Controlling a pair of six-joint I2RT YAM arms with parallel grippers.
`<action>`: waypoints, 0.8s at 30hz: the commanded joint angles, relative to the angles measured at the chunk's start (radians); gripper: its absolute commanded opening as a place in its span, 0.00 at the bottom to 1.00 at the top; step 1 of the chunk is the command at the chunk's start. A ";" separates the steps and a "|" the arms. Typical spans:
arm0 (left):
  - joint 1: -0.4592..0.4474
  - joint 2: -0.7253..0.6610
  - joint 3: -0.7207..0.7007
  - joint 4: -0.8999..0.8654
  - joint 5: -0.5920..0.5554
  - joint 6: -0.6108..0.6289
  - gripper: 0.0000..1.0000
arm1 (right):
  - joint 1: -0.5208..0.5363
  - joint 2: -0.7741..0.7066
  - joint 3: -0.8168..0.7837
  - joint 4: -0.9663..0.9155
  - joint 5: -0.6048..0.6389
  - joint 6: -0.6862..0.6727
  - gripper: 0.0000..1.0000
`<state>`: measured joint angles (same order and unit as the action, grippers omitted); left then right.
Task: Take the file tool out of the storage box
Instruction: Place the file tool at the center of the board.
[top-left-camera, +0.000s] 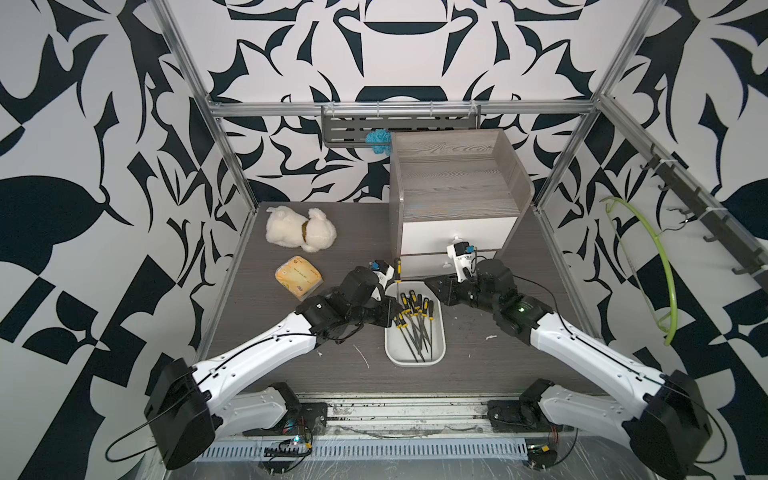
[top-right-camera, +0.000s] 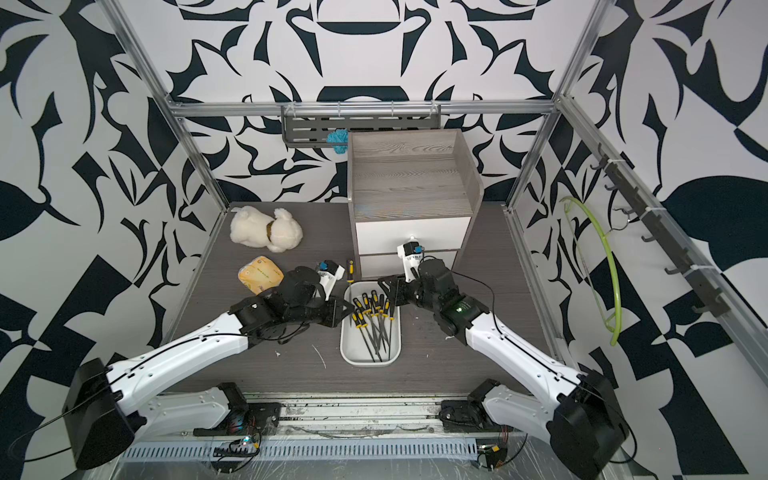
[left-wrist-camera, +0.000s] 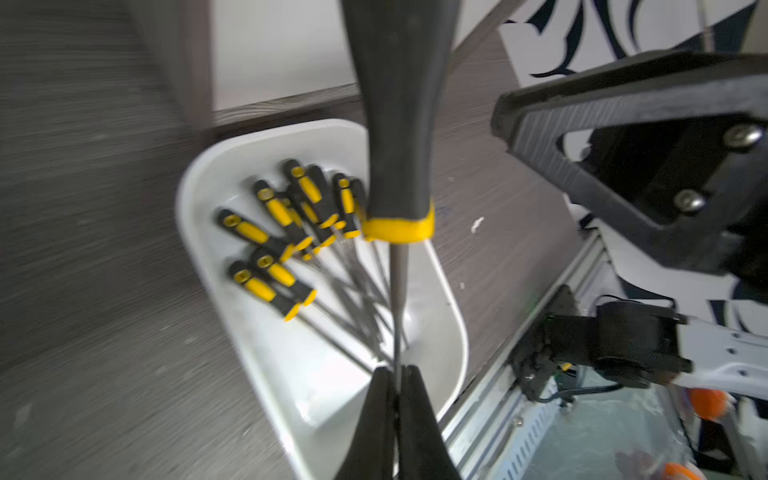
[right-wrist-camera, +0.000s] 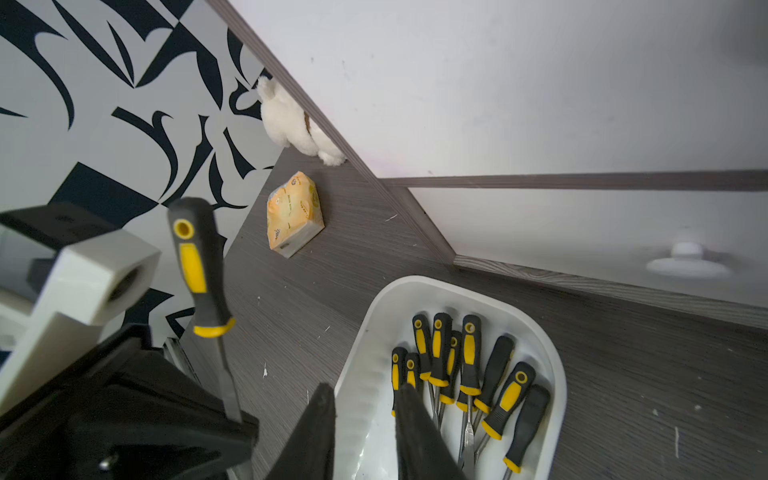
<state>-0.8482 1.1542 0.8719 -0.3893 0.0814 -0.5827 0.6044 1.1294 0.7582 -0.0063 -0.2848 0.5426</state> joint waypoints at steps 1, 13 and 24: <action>0.038 0.039 -0.009 -0.347 -0.143 0.026 0.00 | 0.044 0.065 0.095 -0.094 -0.010 -0.061 0.30; 0.155 0.477 0.082 -0.359 0.021 0.085 0.00 | 0.148 0.204 0.213 -0.251 0.129 -0.151 0.28; 0.211 0.563 0.119 -0.351 0.145 0.117 0.00 | 0.153 0.331 0.291 -0.350 0.116 -0.163 0.27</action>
<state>-0.6418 1.6943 0.9668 -0.7048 0.1844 -0.4908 0.7525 1.4315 0.9958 -0.3210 -0.1680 0.3965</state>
